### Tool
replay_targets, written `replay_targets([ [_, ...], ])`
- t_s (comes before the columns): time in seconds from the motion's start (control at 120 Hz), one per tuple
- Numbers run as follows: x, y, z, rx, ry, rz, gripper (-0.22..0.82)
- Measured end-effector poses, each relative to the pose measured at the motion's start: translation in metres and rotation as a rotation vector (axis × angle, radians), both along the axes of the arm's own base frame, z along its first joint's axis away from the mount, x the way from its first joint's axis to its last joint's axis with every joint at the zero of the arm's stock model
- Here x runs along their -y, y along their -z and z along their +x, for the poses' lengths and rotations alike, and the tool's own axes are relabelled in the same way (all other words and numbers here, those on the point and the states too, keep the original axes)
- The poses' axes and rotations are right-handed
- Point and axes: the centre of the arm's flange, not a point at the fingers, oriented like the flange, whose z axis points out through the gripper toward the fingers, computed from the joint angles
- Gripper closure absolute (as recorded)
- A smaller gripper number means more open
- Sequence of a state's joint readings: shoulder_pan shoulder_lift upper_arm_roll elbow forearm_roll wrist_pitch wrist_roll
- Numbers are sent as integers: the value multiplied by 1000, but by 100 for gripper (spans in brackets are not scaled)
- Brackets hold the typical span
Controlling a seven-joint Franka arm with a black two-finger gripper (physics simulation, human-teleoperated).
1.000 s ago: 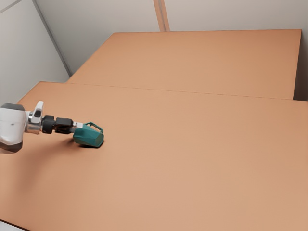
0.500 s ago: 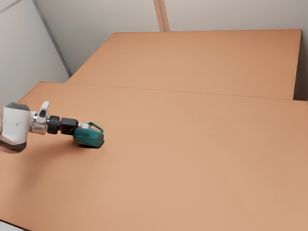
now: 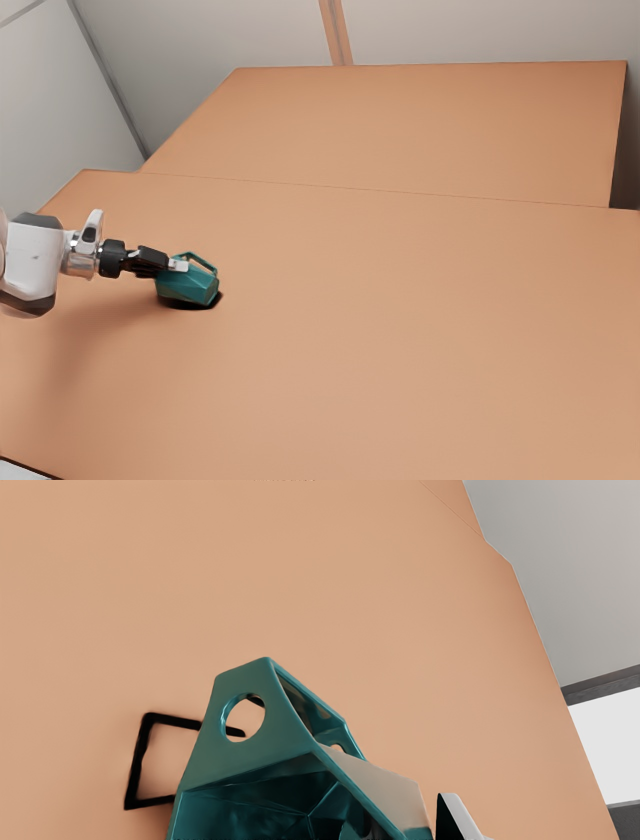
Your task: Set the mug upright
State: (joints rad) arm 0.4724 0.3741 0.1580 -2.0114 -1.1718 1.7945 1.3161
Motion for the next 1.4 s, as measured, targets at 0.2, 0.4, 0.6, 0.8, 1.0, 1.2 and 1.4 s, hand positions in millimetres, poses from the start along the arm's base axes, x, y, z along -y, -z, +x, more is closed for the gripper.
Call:
replay_targets([
  [0.2, 10, -15, 7, 21, 20, 15, 74],
  [0.4, 34, -45, 16, 59, 67, 42, 77],
  [0.6, 63, -83, 22, 32, 182, 151, 78],
  [0.8, 84, -110, 21, -74, 300, 332, 78],
  [1.0, 110, -124, 26, -185, 372, 493, 78],
  [1.2, 145, -136, 34, -264, 401, 649, 78],
  [1.4, 177, -152, 37, -323, 378, 790, 78],
])
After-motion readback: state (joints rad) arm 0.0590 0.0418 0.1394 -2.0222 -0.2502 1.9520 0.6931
